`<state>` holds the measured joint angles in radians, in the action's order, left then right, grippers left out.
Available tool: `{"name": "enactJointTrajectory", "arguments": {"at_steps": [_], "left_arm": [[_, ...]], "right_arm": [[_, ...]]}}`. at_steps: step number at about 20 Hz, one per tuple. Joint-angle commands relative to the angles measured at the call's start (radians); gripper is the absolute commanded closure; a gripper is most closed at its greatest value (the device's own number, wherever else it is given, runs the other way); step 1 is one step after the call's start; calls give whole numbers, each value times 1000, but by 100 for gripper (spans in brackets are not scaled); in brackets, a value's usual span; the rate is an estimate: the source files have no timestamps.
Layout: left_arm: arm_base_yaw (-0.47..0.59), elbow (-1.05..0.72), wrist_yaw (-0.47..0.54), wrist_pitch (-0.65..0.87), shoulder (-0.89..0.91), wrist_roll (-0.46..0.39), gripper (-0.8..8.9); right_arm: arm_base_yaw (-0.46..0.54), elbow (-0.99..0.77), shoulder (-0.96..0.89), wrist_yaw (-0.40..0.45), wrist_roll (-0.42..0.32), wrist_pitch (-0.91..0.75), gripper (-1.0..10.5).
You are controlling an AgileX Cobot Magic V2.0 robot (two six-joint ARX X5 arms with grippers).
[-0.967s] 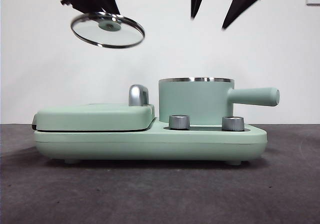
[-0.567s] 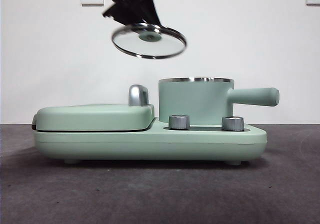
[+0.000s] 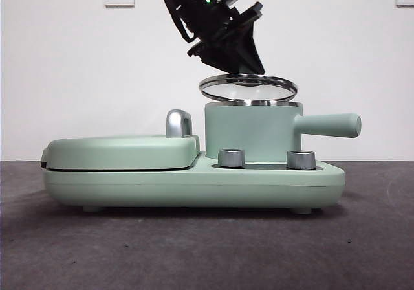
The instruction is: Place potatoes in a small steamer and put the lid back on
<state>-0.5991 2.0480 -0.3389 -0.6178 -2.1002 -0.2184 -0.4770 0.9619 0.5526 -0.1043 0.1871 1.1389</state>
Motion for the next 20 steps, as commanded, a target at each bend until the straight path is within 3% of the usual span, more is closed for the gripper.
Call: {"name": "enactJointTrajectory", "arguments": {"at_steps": [1,6,20], "left_arm": [[-15,28,-6,69,-16,-18,798],[-19,28,-7,87,-30,-18,798],[-13,28,-64,27,-71,-167,799]], "right_arm": [[-7,8,-23,1,42,-20,541],[-7,8,-32,1,44,-32,541],[-7,8,-32,5,51,-47,541]]}}
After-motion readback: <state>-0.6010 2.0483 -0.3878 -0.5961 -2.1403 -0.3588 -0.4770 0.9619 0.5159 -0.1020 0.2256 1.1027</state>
